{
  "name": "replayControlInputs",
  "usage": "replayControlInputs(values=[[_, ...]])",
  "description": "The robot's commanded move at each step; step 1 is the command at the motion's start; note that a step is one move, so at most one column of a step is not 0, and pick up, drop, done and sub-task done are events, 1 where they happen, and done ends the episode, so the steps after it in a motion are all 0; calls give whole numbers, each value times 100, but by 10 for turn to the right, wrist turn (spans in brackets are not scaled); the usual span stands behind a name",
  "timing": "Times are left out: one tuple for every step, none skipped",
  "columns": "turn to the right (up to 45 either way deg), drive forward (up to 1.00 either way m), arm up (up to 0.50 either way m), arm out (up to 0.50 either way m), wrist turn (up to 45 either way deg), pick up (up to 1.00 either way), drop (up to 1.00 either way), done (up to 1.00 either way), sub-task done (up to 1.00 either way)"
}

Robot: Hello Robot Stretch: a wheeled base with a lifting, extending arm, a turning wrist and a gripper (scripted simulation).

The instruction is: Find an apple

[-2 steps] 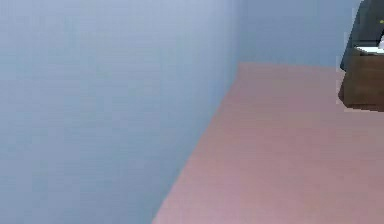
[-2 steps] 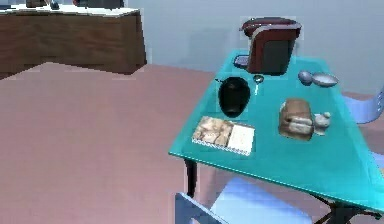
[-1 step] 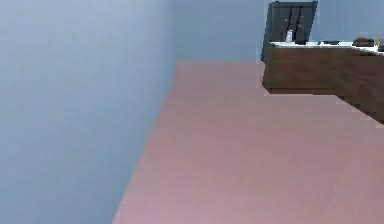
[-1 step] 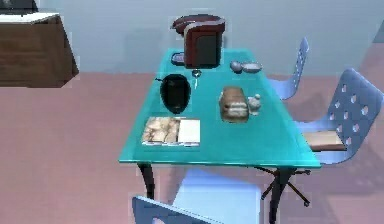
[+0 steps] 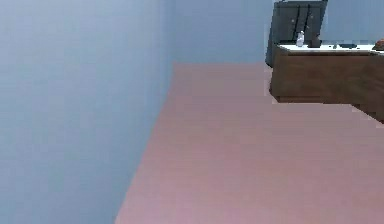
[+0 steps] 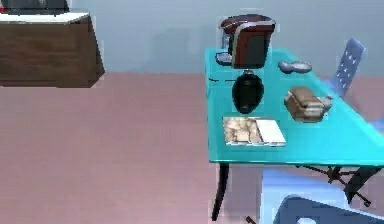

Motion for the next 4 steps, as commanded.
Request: replayControlInputs(values=[[390, 0, 0, 0, 0, 0, 0, 0, 0], [0, 100, 0, 0, 0, 0, 0, 0, 0], [0, 100, 0, 0, 0, 0, 0, 0, 0], [0, 100, 0, 0, 0, 0, 0, 0, 0]])
